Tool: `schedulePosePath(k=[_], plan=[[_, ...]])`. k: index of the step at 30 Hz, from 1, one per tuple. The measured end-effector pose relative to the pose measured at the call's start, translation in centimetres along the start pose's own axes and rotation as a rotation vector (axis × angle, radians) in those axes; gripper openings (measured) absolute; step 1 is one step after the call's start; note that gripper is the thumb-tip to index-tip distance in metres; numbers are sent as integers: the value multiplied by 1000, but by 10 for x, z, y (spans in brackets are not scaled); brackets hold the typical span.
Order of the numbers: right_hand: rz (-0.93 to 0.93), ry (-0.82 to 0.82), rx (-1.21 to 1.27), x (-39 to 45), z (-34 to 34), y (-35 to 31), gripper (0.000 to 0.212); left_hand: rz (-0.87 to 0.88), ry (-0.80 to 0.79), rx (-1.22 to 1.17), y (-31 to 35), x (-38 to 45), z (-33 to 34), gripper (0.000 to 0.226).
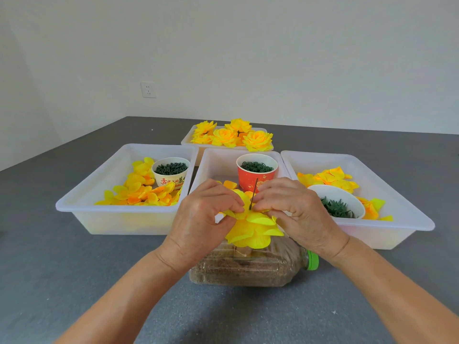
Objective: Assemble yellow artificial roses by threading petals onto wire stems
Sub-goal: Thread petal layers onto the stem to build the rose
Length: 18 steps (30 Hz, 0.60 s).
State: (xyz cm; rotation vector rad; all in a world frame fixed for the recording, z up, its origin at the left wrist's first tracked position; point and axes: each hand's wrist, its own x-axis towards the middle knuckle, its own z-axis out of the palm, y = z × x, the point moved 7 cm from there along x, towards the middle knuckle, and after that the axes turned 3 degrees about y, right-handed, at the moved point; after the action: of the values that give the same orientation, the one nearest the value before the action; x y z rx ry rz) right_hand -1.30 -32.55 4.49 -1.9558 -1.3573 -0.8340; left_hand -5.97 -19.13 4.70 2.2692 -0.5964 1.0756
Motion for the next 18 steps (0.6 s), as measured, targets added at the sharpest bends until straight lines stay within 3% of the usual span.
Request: schedulePosePath(k=[14,18], plan=[[-27,-146,-160,-2,3,-7,20,25,-92,54,-2,-4,5,27],[124,-240,-98,0,6,-3,30,34,-151,40,2,-4,6,18]])
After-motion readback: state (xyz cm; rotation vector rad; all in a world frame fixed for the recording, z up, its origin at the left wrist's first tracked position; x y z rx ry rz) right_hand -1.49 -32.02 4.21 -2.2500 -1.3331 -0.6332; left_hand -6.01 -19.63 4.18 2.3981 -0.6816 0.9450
